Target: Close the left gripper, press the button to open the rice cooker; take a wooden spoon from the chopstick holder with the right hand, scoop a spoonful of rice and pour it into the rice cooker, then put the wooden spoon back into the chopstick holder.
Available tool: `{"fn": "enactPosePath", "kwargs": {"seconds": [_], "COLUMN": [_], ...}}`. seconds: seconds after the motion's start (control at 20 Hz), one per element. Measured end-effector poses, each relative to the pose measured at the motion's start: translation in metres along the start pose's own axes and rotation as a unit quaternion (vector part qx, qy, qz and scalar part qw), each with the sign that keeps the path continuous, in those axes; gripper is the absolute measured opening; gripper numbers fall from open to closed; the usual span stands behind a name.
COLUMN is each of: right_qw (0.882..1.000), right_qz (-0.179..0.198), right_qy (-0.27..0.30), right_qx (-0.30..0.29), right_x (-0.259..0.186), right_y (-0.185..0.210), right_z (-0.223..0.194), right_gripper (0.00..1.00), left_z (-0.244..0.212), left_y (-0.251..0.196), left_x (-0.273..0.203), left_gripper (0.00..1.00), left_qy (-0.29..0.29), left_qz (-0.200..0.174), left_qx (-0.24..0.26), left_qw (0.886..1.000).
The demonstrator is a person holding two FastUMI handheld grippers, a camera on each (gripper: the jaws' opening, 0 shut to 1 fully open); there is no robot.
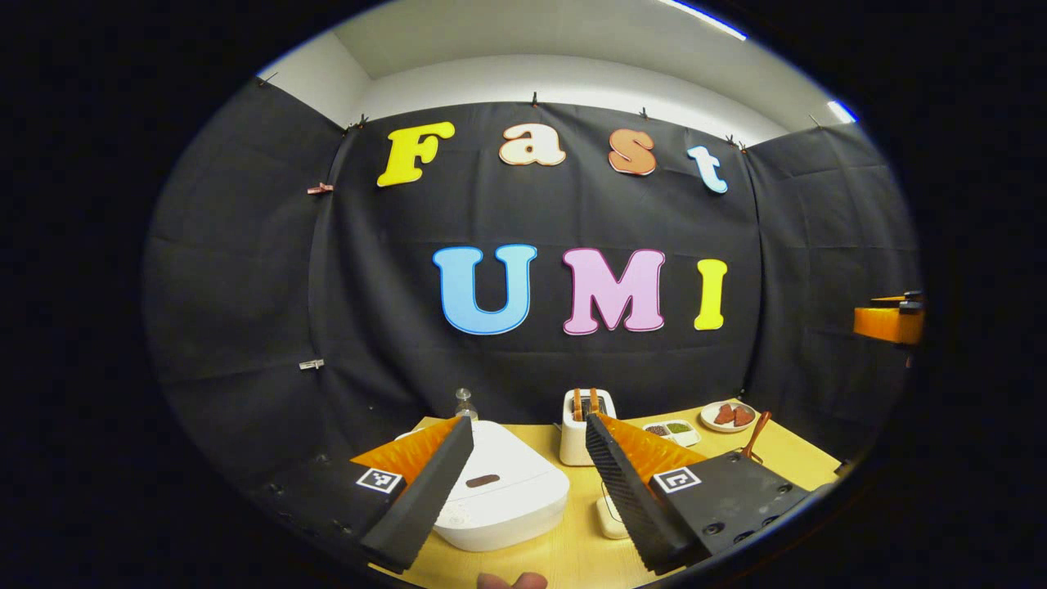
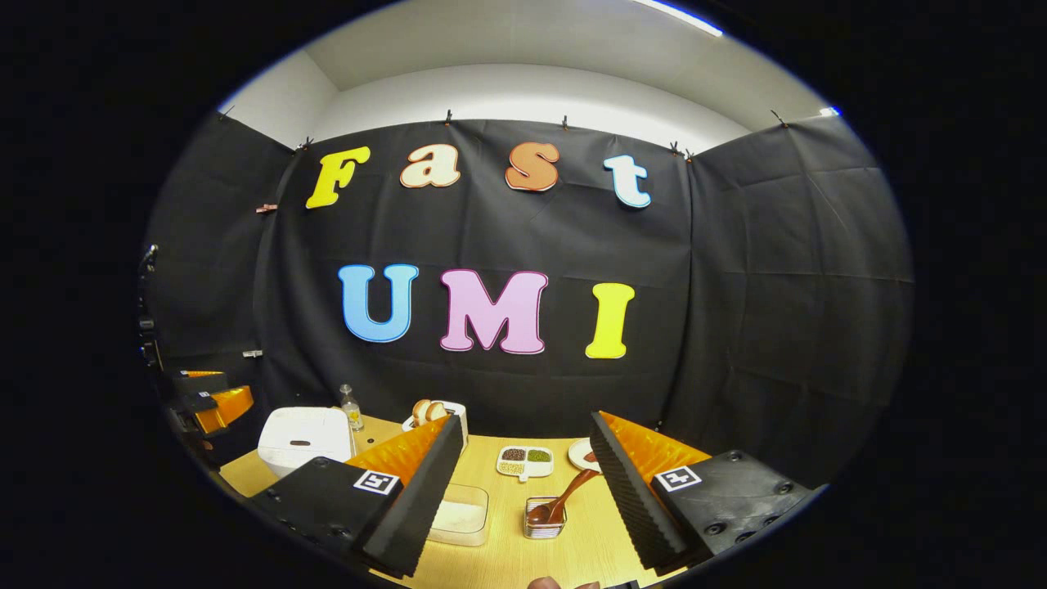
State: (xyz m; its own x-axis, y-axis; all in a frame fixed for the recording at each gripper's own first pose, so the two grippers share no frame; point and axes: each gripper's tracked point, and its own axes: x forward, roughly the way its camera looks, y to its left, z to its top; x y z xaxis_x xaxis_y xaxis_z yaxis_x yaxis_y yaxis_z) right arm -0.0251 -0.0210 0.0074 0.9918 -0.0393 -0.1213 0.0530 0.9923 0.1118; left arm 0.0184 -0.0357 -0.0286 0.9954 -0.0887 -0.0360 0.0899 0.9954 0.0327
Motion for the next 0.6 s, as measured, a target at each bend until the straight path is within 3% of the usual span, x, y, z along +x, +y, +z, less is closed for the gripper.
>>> {"fn": "enactPosePath", "kwargs": {"seconds": [0.3,0.6], "right_qw": [1.000,1.000], "right_qz": [0.001,0.005], "right_qy": [0.000,0.002], "right_qx": [-0.006,-0.004], "right_x": [0.006,0.003], "right_y": [0.002,0.004], "right_z": [-0.015,-0.022], "right_gripper": [0.98,0.97], "left_z": [0.016,0.026], "left_y": [-0.002,-0.005], "left_x": [-0.027,-0.035], "left_gripper": [0.96,0.95], "left_qy": [-0.018,-0.032], "left_qz": [-0.008,-0.009], "left_qx": [-0.034,-0.023], "left_qw": [0.999,0.999]}}
